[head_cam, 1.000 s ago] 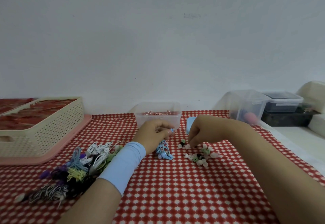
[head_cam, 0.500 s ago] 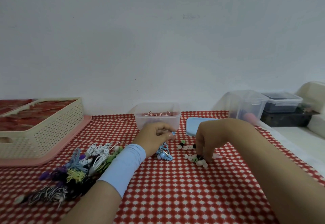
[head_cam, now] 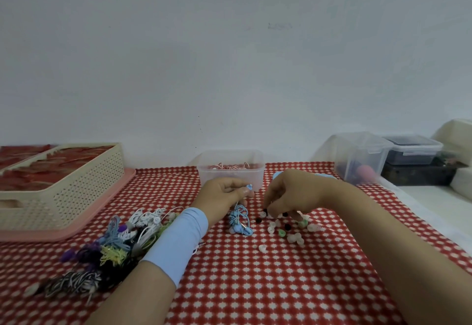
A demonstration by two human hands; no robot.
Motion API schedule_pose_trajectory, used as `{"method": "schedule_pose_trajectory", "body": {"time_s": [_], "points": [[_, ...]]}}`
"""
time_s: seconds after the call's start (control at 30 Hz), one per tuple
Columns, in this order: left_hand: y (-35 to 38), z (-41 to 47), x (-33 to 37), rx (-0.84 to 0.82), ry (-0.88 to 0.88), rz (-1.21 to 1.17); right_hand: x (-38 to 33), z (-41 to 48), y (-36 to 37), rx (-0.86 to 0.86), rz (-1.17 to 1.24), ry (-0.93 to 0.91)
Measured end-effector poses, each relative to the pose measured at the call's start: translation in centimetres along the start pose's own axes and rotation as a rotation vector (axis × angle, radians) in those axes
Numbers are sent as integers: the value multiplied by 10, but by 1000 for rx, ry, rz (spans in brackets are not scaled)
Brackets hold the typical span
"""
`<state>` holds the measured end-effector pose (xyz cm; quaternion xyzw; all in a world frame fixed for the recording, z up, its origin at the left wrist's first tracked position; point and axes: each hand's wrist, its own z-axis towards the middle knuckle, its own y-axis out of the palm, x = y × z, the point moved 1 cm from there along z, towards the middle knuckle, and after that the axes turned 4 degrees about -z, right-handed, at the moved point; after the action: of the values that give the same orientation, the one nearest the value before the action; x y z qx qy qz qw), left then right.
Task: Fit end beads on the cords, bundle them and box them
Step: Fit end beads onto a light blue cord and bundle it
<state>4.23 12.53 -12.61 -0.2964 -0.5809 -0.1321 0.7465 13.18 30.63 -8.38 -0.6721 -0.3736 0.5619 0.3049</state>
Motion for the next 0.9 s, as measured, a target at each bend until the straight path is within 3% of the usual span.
{"method": "schedule_pose_trajectory", "body": {"time_s": [0.17, 0.23, 0.4, 0.57, 0.9], "points": [[-1, 1, -3, -11, -34, -116, 0, -2, -3, 242, 396, -104], [-1, 2, -3, -24, -35, -157, -3, -1, -1, 241, 506, -109], [0, 2, -3, -22, -24, -162, -7, 2, 11, 192, 586, -99], [-1, -2, 1, -17, 2, -141, -9, 3, 11, 315, 577, -119], [-1, -2, 1, -39, 20, -124, -7, 1, 11, 257, 582, -100]]}}
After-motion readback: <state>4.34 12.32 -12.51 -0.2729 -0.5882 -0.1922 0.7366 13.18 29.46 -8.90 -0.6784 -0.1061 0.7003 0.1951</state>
